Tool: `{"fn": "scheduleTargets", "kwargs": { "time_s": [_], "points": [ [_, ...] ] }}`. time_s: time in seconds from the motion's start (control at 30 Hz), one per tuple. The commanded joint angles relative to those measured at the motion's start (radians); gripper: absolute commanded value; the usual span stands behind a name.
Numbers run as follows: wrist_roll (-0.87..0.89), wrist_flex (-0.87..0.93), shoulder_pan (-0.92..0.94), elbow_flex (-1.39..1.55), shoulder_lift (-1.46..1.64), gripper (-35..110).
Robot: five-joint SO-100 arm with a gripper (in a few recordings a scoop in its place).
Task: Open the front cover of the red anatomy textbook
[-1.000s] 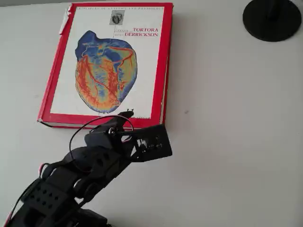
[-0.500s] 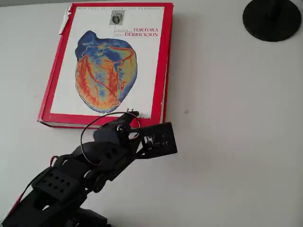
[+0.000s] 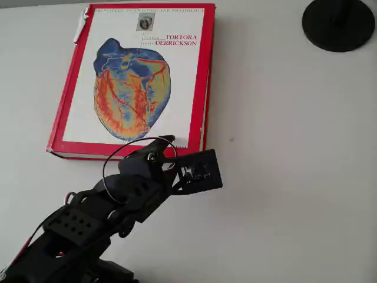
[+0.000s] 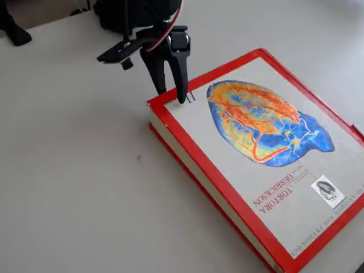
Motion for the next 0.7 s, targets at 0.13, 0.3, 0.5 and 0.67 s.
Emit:
{"fn": "scheduleTargets", "kwargs": {
  "time_s": [0.13, 0.3, 0.5, 0.67],
  "points": [
    [-0.006, 0.028, -0.017, -0.153, 0.040, 20],
    [0.002, 0.121, -0.041, -0.169, 0.156, 20],
    [0.031, 0.232, -0.087, -0.175, 0.336, 20],
    [0.064, 0.287, -0.129, -0.175, 0.426, 20]
  ]
}}
